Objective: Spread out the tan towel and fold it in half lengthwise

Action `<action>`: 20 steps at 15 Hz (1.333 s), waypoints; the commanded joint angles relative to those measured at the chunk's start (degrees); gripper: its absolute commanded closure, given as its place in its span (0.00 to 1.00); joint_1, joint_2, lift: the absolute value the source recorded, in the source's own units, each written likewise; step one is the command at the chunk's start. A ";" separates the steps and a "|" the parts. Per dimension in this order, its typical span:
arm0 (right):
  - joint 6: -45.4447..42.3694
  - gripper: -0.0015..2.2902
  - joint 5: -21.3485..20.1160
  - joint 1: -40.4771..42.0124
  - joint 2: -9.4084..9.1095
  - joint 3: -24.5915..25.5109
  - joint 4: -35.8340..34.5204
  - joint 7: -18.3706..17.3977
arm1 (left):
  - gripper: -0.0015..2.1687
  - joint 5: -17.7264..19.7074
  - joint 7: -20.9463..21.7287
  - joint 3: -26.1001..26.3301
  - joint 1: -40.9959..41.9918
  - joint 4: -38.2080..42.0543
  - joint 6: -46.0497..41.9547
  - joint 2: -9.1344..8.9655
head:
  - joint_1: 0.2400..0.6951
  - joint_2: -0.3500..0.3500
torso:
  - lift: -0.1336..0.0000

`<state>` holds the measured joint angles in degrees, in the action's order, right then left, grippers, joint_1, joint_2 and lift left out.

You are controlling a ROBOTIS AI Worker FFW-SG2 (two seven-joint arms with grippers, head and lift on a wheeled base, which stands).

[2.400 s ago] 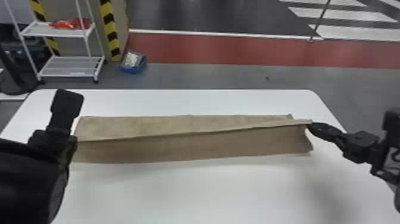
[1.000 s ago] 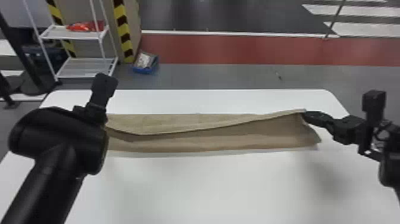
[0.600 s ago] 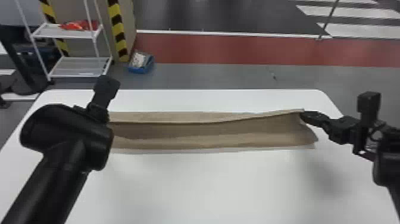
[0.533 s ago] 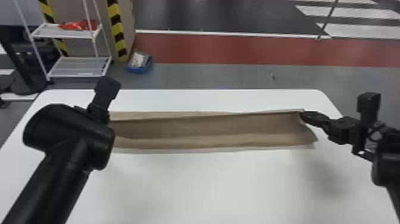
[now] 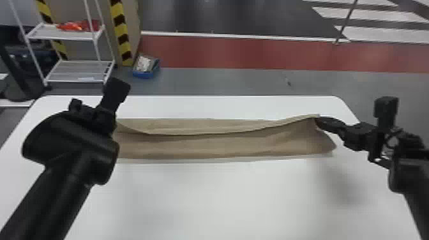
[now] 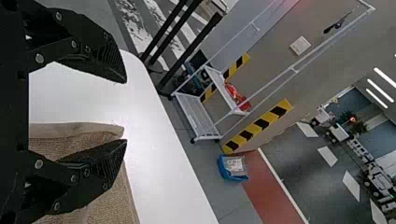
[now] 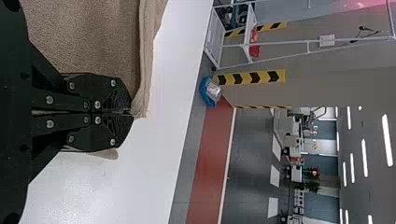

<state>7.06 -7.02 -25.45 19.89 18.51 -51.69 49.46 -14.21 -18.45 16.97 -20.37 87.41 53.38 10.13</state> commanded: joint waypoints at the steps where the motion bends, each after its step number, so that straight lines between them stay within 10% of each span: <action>1: -0.24 0.64 -0.01 -0.75 -0.20 -0.05 1.15 -0.33 | 0.02 -0.02 -0.53 -0.89 2.36 -0.13 -7.72 1.04 | 1.00 0.37 | 0.04; 9: -0.24 0.63 0.87 -1.01 -0.03 -1.28 1.24 -1.21 | 0.02 5.51 3.77 -8.97 9.48 2.77 -21.43 5.61 | 0.99 0.42 | 0.04; 12: -1.82 0.45 0.34 -2.15 -0.11 -3.04 3.70 -5.07 | 0.02 5.95 4.12 -8.71 9.65 2.86 -23.18 5.61 | 0.99 0.43 | 0.04; 15: -4.11 0.00 0.87 -1.80 -0.38 -3.04 3.88 -8.06 | 0.02 5.95 3.95 -8.36 9.74 2.86 -23.36 5.61 | 0.98 0.42 | 0.04; 20: -0.59 0.02 5.44 1.28 -0.03 -0.75 -1.22 -9.29 | 0.02 6.13 4.04 -8.71 10.27 3.91 -23.18 5.61 | 0.96 0.40 | 0.04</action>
<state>3.64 -3.18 -25.54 19.55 17.11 -50.49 40.04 -8.26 -14.44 8.35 -10.34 90.90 30.19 15.73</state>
